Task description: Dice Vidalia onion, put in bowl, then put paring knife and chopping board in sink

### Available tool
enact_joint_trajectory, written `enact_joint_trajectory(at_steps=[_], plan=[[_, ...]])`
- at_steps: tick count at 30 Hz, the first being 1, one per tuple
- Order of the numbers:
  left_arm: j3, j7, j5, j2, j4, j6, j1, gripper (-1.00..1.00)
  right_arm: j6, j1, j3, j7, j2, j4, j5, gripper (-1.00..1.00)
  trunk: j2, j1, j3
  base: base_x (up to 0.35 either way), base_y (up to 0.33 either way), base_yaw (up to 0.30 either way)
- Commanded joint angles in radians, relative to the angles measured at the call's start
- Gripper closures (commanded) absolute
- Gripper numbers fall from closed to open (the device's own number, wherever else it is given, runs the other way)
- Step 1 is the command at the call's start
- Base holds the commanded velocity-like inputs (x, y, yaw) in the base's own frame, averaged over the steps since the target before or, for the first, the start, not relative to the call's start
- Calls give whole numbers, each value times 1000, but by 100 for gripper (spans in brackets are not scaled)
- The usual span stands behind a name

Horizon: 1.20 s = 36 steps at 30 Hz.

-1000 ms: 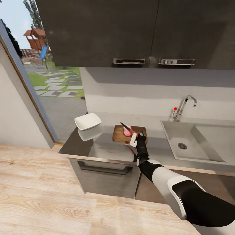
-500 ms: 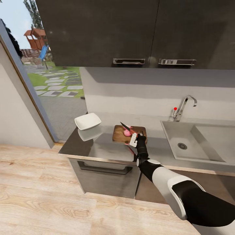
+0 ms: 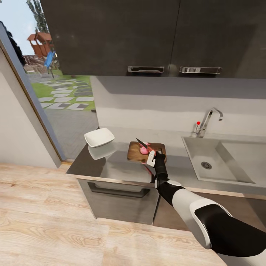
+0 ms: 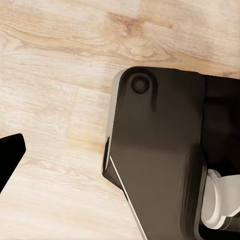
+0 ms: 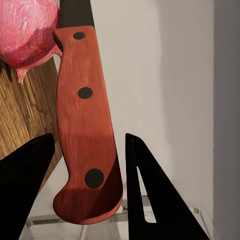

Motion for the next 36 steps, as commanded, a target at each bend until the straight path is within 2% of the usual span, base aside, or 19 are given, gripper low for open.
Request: enact_joint_trajectory(at_steps=[1,36], plan=[[1,-10,11,0,-1,0,0,-100,9,-1,-3,-4,0,69,-10,100,-2,1,-2,0,0,0],[0,-10,11,0,-1,0,0,-100,4,-1,-3,-18,0,66,-9,100,-2,1,-2,0,0,0]])
